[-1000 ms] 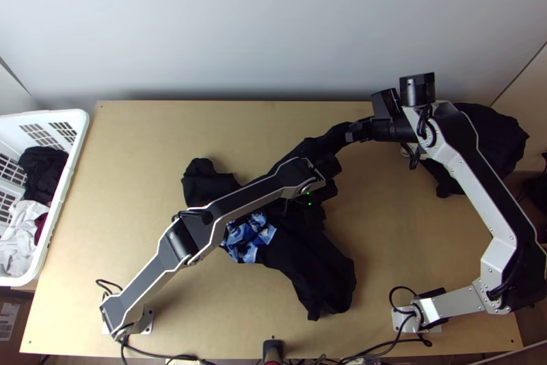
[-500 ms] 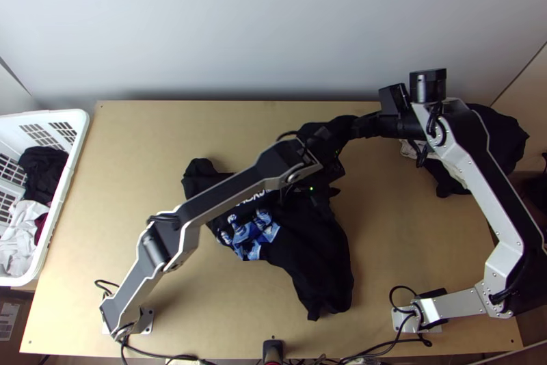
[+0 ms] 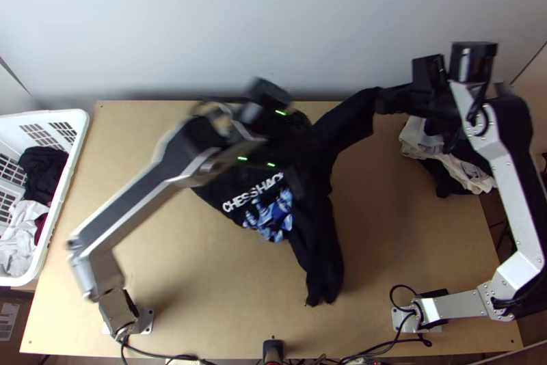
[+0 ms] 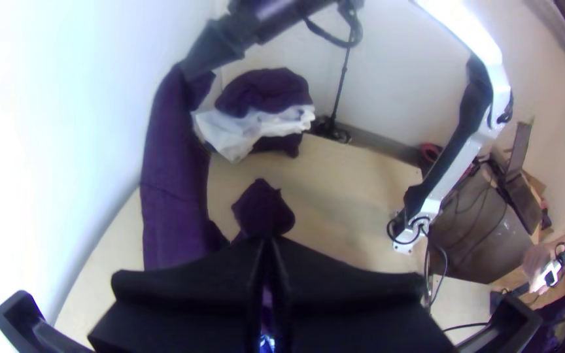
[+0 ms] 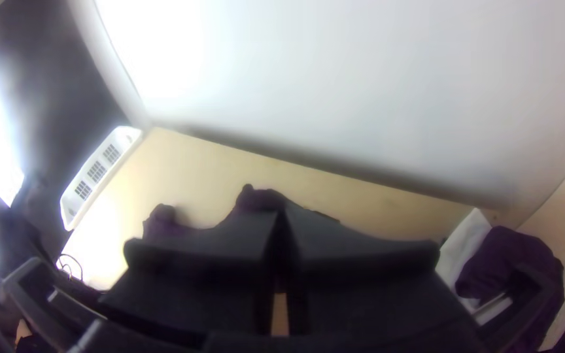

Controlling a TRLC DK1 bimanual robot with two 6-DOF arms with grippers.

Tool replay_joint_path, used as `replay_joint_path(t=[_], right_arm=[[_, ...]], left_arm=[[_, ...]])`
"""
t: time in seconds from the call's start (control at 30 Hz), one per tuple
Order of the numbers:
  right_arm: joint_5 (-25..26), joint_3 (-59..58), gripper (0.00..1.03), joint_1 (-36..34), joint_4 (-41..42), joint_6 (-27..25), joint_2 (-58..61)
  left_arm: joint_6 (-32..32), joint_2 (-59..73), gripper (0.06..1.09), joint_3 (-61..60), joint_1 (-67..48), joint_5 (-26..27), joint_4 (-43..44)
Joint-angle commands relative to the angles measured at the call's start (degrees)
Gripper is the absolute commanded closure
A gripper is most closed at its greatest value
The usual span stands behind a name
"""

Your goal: Fold the t-shirt

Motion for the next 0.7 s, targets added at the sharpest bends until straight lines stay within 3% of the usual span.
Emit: replay_joint_path(t=[0.0,0.33,0.67], right_arm=[[3.08,9.40,1.00,-0.39,-5.11,0.23,-1.02],[16.08,16.61,1.00,-0.22,-6.96,-2.23,-5.68],[22.85,18.63,1.00,-0.13,-7.22,-4.87,-11.57]], left_arm=[[-1.74,-10.17,1.05,-0.08,4.01,-0.78,-0.55],[-6.57,-20.46,1.05,-0.08,18.51,-1.66,0.51],[-10.79,-26.34,1.05,-0.08,32.31,-1.66,2.79]])
